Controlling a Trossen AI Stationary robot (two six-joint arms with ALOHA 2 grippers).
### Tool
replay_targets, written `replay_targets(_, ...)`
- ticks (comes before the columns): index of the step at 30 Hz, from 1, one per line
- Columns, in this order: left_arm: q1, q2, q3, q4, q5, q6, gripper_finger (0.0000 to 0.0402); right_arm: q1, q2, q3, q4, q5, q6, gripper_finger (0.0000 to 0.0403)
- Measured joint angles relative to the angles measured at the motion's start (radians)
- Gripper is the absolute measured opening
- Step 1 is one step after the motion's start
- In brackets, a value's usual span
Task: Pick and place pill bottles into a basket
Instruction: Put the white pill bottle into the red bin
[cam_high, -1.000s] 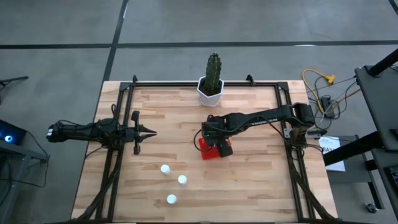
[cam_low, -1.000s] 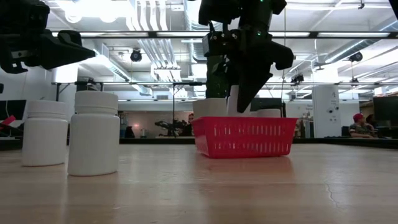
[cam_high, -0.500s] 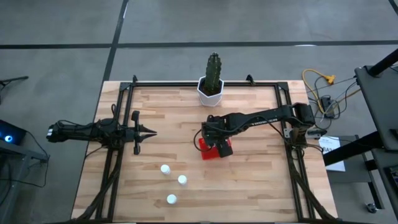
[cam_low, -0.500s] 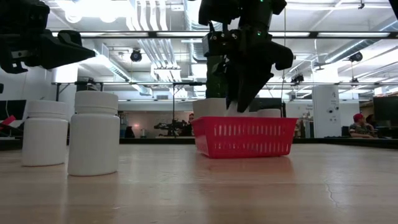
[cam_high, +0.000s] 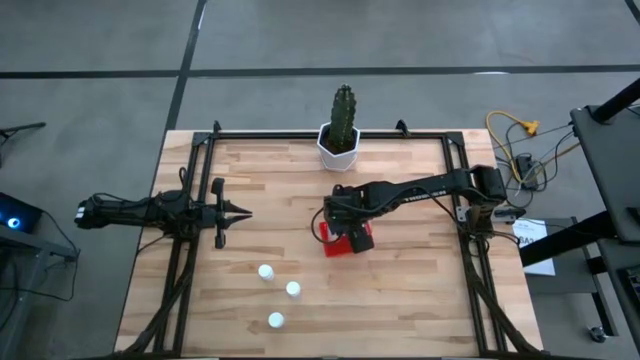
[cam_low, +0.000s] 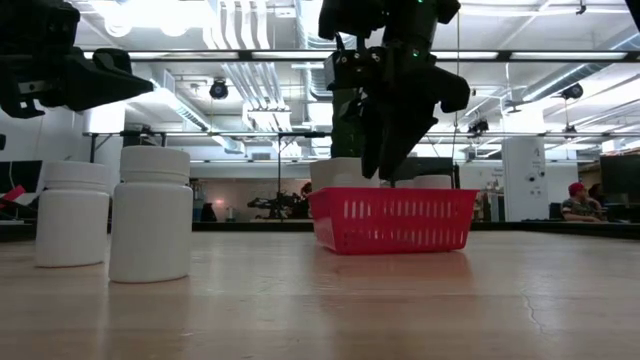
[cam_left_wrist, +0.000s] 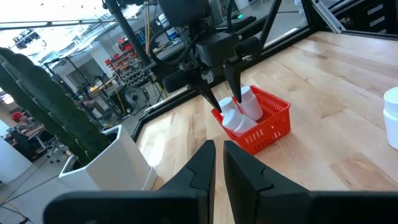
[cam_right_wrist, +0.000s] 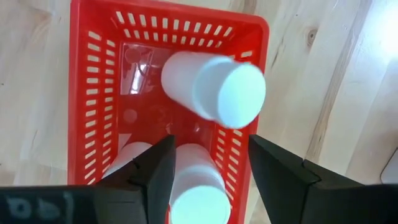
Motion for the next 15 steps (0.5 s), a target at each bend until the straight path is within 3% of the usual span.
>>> replay_targets(15, 0.0, 0.0, 0.0, 0.0, 0.0, 0.0, 0.0015, 0.0, -0.001, 0.0, 0.032, -0.001, 0.003, 0.0191)
